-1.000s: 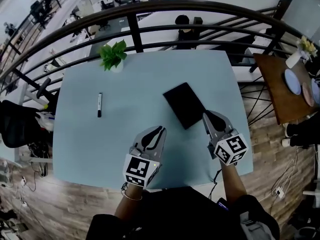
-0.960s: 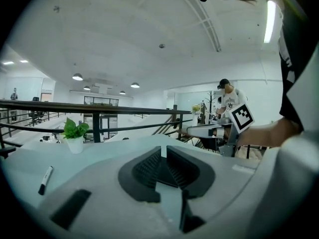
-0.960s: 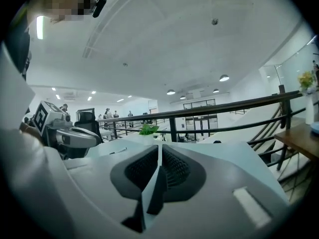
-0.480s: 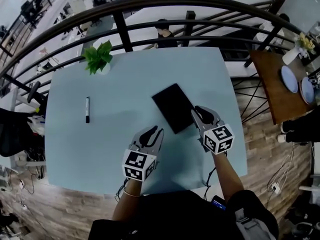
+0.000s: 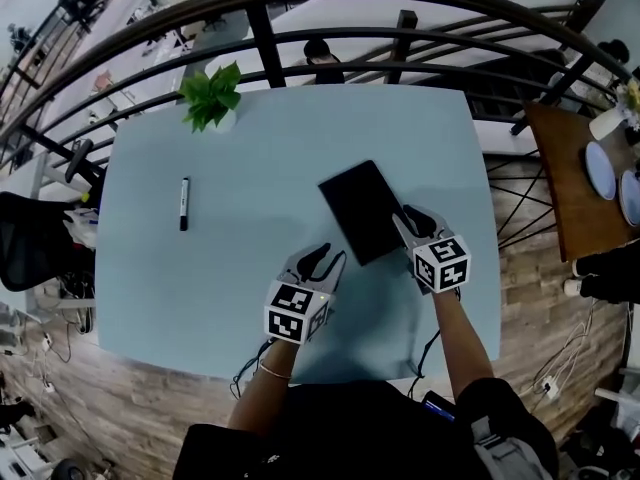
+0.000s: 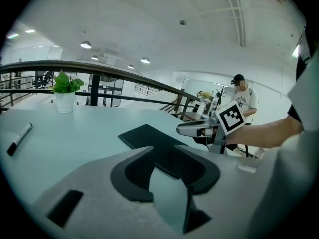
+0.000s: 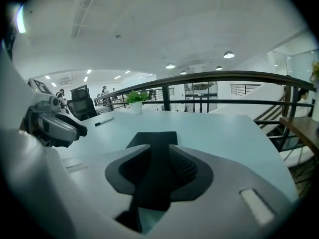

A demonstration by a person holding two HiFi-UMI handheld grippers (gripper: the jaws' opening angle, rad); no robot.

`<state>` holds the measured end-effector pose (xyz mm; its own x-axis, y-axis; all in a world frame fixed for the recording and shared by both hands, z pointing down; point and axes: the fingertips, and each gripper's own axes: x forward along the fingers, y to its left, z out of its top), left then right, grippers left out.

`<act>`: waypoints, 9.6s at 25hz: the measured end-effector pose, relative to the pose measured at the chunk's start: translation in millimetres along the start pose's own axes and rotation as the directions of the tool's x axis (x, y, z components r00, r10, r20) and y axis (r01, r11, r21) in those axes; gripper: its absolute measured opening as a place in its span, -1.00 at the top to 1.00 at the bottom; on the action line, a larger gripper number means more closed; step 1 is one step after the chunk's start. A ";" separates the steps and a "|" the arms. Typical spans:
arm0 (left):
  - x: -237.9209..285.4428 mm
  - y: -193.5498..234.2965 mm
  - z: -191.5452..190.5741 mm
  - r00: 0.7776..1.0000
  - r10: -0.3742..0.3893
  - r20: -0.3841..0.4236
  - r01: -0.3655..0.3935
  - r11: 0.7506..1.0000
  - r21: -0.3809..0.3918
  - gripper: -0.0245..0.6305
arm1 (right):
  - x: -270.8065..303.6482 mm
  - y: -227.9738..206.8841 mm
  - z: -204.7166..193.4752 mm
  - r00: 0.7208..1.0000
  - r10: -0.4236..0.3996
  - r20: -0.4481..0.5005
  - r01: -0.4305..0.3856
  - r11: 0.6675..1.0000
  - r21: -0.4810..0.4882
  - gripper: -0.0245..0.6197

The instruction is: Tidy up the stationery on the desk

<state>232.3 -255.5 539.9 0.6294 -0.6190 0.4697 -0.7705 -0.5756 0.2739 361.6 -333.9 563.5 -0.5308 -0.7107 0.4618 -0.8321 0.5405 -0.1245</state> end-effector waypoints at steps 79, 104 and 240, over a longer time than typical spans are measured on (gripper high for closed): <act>-11.4 55.3 -98.0 0.954 0.006 -0.299 -0.047 0.990 -0.131 0.43 | 17.7 104.2 -75.7 0.959 0.003 -0.283 0.019 0.997 0.072 0.39; -82.7 78.9 -128.0 0.952 -0.010 -0.304 -0.011 0.998 -0.068 0.50 | 6.0 192.4 -94.6 0.958 -0.030 -0.284 0.061 0.993 0.100 0.39; -350.0 201.4 -24.1 0.908 0.296 0.296 -0.320 0.947 0.035 0.95 | 97.9 429.4 100.2 0.963 0.179 0.201 -0.191 0.981 0.041 0.90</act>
<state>-145.7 -141.9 450.9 0.3739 -0.8905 0.2592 -0.9272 -0.3661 0.0796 -63.8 -216.5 467.3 -0.6926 -0.6781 0.2460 -0.7213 0.6474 -0.2463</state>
